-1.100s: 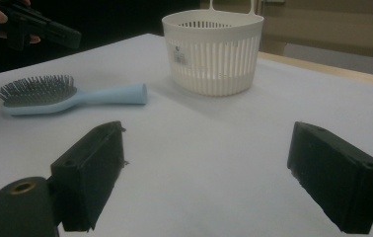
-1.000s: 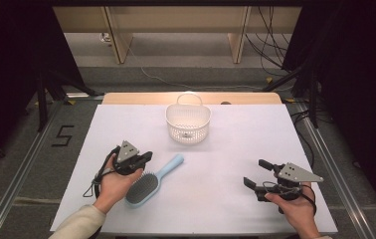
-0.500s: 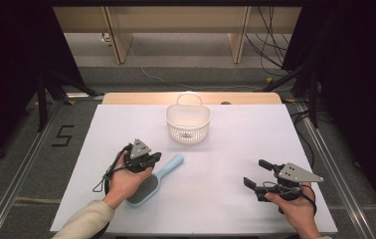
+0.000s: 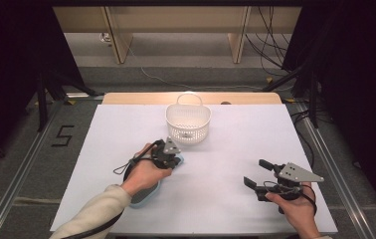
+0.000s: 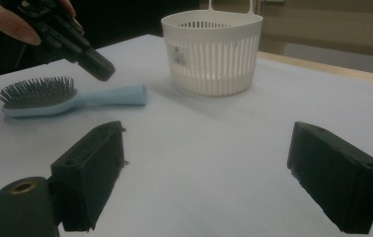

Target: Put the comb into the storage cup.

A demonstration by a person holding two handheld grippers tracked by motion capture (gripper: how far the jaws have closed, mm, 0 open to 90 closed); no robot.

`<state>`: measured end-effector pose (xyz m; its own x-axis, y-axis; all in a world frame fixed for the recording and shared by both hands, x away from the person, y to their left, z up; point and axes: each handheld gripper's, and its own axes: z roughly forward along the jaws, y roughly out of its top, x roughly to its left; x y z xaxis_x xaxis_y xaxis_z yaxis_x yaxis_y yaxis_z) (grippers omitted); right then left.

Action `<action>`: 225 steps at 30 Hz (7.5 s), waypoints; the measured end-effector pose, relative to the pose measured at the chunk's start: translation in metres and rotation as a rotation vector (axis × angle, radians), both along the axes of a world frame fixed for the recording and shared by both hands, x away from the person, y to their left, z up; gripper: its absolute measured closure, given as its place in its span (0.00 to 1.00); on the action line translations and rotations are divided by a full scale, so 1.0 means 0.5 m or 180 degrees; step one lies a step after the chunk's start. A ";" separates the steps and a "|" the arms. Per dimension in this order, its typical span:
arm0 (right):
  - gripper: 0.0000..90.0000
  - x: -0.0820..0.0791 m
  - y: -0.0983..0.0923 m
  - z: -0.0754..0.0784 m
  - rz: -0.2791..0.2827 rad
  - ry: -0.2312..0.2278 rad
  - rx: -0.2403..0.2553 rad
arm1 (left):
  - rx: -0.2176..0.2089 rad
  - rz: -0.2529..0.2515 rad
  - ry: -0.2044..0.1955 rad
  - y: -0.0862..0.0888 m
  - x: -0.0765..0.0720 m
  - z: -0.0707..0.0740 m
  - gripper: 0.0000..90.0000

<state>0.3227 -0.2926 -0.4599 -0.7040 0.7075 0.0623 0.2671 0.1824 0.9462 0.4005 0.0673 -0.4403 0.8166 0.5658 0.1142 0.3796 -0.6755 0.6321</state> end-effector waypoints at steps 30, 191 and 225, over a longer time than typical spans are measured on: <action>0.17 0.001 0.000 -0.002 0.0038 0.0021 0.0016 | 0.0785 -0.0205 0.0298 -0.048 0.049 -0.055 1.00; 0.16 0.000 0.009 -0.002 0.0041 0.0024 0.0009 | 0.1221 -0.0513 0.0855 0.338 -0.107 -0.041 0.49; 0.17 0.000 0.009 -0.003 0.0043 0.0044 0.0004 | 0.1460 -0.0493 0.1189 0.305 -0.086 -0.046 0.76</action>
